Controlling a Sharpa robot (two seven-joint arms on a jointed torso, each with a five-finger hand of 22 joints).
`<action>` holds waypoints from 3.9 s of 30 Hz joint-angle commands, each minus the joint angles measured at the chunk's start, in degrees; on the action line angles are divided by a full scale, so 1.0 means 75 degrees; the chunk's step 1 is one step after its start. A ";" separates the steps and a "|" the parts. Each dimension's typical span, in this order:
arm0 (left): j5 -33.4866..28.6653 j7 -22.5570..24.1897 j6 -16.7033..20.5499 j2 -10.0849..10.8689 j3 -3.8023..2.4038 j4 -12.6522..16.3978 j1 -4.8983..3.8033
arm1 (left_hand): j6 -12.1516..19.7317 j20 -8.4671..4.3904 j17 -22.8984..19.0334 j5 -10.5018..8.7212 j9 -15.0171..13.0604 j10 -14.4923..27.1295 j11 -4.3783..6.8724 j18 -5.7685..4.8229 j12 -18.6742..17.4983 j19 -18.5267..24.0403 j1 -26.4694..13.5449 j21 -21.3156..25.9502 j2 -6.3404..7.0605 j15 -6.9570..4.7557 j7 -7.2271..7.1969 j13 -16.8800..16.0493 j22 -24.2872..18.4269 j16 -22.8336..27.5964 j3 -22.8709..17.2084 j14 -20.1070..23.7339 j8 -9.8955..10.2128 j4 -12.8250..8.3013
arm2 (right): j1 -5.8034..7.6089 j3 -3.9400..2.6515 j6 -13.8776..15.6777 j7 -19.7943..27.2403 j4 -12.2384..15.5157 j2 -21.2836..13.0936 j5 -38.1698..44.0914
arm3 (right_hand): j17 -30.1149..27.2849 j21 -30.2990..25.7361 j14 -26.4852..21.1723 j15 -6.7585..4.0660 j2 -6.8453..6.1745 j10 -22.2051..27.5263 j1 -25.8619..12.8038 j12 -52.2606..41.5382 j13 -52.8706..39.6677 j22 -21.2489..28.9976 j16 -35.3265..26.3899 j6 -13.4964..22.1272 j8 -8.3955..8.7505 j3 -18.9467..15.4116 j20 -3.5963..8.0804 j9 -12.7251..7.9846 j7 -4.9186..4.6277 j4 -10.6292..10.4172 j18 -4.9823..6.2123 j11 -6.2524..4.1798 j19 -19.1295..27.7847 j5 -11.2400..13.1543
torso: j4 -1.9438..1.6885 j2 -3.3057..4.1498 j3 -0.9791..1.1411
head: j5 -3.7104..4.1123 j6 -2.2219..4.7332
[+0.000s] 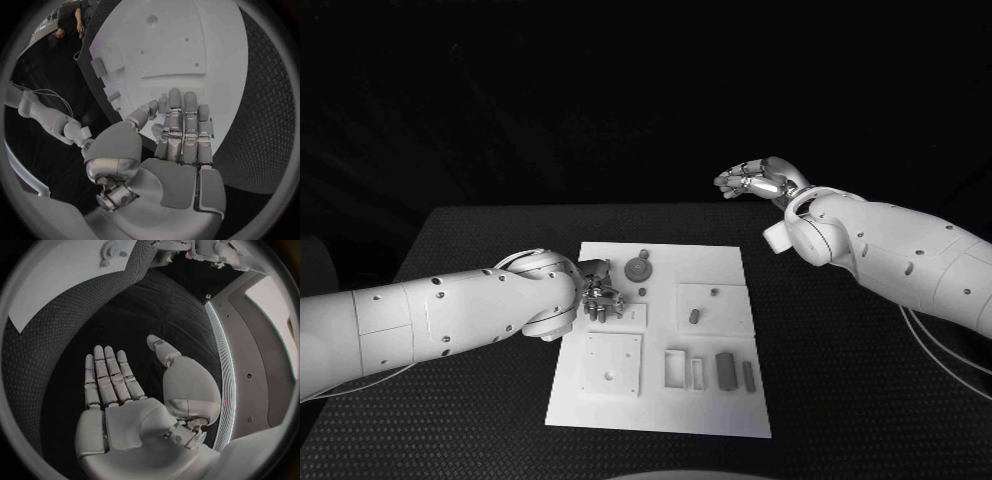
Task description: Assemble the parts on the task board
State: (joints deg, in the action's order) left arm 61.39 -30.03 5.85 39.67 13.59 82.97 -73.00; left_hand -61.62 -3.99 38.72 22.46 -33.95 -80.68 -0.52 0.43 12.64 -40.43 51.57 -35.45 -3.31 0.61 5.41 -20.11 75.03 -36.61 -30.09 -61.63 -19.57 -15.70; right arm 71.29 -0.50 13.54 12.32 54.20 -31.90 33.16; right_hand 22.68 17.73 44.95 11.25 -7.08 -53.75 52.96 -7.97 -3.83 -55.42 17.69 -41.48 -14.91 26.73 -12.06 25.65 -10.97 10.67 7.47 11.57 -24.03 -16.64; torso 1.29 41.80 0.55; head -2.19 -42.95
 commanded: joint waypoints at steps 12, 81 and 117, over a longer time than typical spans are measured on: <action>-0.0348 -0.0045 -0.0079 0.0071 0.0017 0.0026 0.0043 | -0.0290 -0.0048 -0.0001 0.0114 -0.0033 -0.0036 0.0066 -0.0058 0.0048 0.0146 -0.0008 -0.0012 -0.0045 0.0012 -0.0227 -0.0026 0.0134 -0.0083 -0.0034 -0.0022 -0.0016 -0.0036 | -0.0042 -0.0004 -0.0139 0.0064 -0.0046 0.0036 0.0067 | -0.0016 -0.0059 0.0005 0.0001 0.0012 -0.0051 0.0077 0.0069 -0.0006 -0.0027 -0.0022 0.0063 -0.0038 -0.0054 -0.0008 -0.0016 -0.0166 0.0011 -0.0103 -0.0018 0.0056 0.0054 | 0.0008 0.0001 0.0000 | -0.0018 -0.0018; -0.0289 -0.0305 -0.1047 -0.0434 -0.0015 -0.0390 -0.0114 | -0.0508 0.0033 0.0026 0.0596 -0.0255 -0.0187 0.0153 -0.0058 0.0227 0.0380 -0.0348 -0.0179 -0.0271 -0.0068 -0.0317 -0.0156 0.0125 -0.0308 0.0034 -0.0125 -0.0025 -0.0090 | -0.0113 -0.0004 -0.0236 0.0030 -0.0137 0.0151 0.0076 | -0.0056 -0.0104 -0.0004 0.0005 0.0054 -0.0130 0.0217 0.0211 -0.0010 -0.0137 -0.0047 0.0071 -0.0070 -0.0022 0.0005 -0.0040 -0.0166 0.0122 -0.0136 -0.0030 0.0087 0.0042 | -0.0002 -0.0002 0.0011 | 0.0013 -0.0111; -0.0118 -0.0312 -0.1097 -0.0606 -0.0014 -0.0477 -0.0118 | -0.0709 -0.0018 0.0056 0.0367 -0.0531 -0.0298 0.0254 -0.0058 0.0547 0.0353 -0.1116 -0.0271 -0.0565 -0.0168 -0.0435 -0.0341 0.0088 -0.0565 -0.0028 -0.0266 -0.0154 0.0118 | -0.0120 -0.0003 -0.0284 0.0025 -0.0151 0.0178 0.0082 | -0.0081 -0.0139 -0.0007 0.0007 0.0073 -0.0181 0.0283 0.0295 -0.0012 -0.0205 -0.0059 0.0074 -0.0090 0.0003 0.0005 -0.0060 -0.0169 0.0189 -0.0159 -0.0033 0.0099 -0.0084 | 0.0004 0.0000 0.0011 | 0.0026 -0.0133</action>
State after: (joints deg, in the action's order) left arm 60.10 -33.87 -1.64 35.68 13.49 79.02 -74.03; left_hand -64.10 -3.38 39.12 25.45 -37.84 -83.06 1.26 0.43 16.37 -37.79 43.77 -37.27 -7.45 -0.71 4.58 -22.58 74.95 -40.64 -30.26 -63.38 -20.59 -15.11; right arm 70.42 -0.49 12.34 12.17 52.97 -30.58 33.37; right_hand 22.17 17.07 44.94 11.24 -6.41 -54.79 54.55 -5.97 -3.85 -56.87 17.48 -41.49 -15.30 26.74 -12.06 25.28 -10.96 11.63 6.88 11.36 -23.62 -16.94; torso 1.30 41.79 0.62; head -2.03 -43.94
